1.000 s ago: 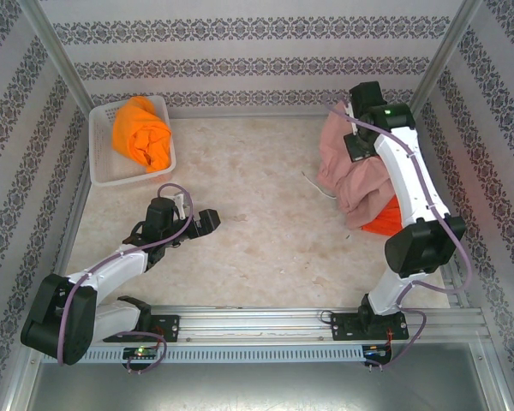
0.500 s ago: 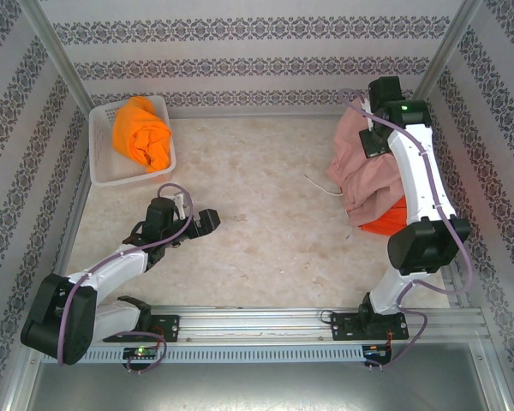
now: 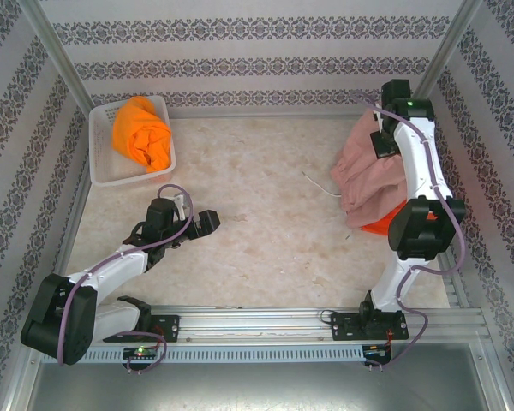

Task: Fold and stack the shorts

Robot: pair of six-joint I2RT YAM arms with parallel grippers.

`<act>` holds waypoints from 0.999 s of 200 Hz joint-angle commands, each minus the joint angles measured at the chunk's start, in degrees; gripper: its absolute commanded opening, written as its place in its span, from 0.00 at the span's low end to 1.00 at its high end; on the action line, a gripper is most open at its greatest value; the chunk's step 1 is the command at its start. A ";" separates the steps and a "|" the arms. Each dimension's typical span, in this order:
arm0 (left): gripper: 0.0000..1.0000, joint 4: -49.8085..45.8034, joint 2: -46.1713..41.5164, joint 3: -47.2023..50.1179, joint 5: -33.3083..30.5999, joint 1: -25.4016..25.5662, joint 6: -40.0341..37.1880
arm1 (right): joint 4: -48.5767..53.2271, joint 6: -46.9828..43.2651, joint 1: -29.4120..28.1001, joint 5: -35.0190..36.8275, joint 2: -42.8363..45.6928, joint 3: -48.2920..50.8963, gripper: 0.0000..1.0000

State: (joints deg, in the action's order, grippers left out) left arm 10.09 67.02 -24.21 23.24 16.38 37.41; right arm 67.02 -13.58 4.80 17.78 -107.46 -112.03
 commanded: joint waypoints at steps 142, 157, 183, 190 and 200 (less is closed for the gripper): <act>1.00 -10.31 -11.17 -4.42 -5.11 -2.22 -3.90 | -18.04 18.30 5.57 -26.39 16.36 11.20 0.94; 1.00 -12.82 -13.27 -6.40 -6.51 -2.82 -4.80 | -28.38 24.15 5.57 -34.87 23.09 21.33 0.97; 1.00 -17.94 -16.15 -11.03 -10.82 -3.90 -7.01 | -44.32 34.30 5.60 -45.52 32.03 36.81 0.98; 1.00 -19.27 -16.68 -12.48 -12.83 -4.19 -7.60 | -46.55 36.50 5.56 -47.67 33.28 39.44 0.98; 1.00 -21.13 -17.01 -14.94 -15.89 -4.57 -8.48 | -49.10 38.62 5.57 -50.81 34.58 42.74 0.98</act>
State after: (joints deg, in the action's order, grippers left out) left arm -4.51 51.79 -33.82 14.92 13.08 32.82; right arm 32.14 14.44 10.37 -19.16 -74.02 -76.93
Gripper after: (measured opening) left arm 0.999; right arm 0.977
